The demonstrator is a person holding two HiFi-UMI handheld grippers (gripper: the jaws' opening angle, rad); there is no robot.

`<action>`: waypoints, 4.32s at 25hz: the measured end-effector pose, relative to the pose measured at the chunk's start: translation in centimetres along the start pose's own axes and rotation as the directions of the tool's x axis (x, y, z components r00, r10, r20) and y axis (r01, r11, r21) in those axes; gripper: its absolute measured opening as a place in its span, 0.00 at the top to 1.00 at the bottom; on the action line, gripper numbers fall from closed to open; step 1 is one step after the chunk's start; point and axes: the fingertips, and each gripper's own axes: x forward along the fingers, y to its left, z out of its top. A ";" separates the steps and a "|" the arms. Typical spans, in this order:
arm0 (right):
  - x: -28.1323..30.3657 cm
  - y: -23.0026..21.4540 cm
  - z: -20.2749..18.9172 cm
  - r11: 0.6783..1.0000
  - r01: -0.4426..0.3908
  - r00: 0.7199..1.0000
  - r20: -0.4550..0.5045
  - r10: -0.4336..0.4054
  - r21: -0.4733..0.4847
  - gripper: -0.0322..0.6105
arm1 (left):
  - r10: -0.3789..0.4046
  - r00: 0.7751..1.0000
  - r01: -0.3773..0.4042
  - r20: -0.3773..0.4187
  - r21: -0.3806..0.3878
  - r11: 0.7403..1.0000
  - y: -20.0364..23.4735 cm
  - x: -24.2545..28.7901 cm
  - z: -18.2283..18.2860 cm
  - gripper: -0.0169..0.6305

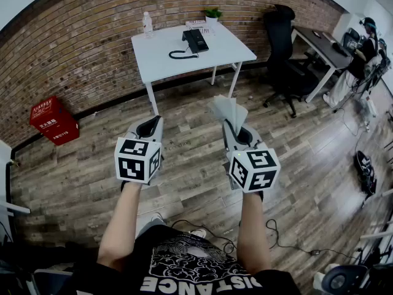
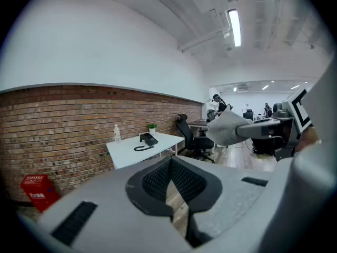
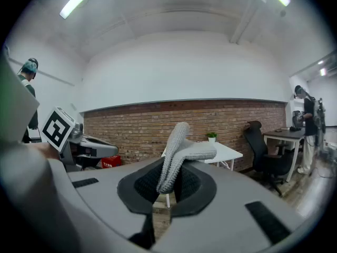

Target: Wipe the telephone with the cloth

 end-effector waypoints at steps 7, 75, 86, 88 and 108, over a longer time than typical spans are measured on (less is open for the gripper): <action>0.3 -1.1 -0.3 1.000 -0.017 1.000 0.000 0.017 0.013 0.93 | -0.004 1.000 0.004 -0.003 0.005 1.000 -0.9 1.4 0.6 0.96; 54.6 -21.9 9.4 0.984 -0.156 0.985 -0.089 0.149 -0.083 0.93 | 0.062 0.997 -0.067 -0.056 -0.107 0.992 27.5 49.0 10.2 0.96; 64.8 -26.6 10.2 0.937 -0.326 0.939 -0.154 0.306 -0.124 0.93 | 0.183 0.978 -0.199 -0.103 -0.191 0.961 29.3 55.8 10.7 0.96; 66.6 -27.3 10.1 0.929 -0.346 0.932 -0.165 0.324 -0.130 0.93 | 0.199 0.974 -0.218 -0.113 -0.199 0.955 29.5 56.5 10.5 0.96; 81.2 -28.1 4.8 0.858 -0.503 0.841 -0.286 0.459 -0.102 0.93 | 0.297 0.930 -0.350 -0.218 -0.276 0.895 31.6 62.6 6.2 0.96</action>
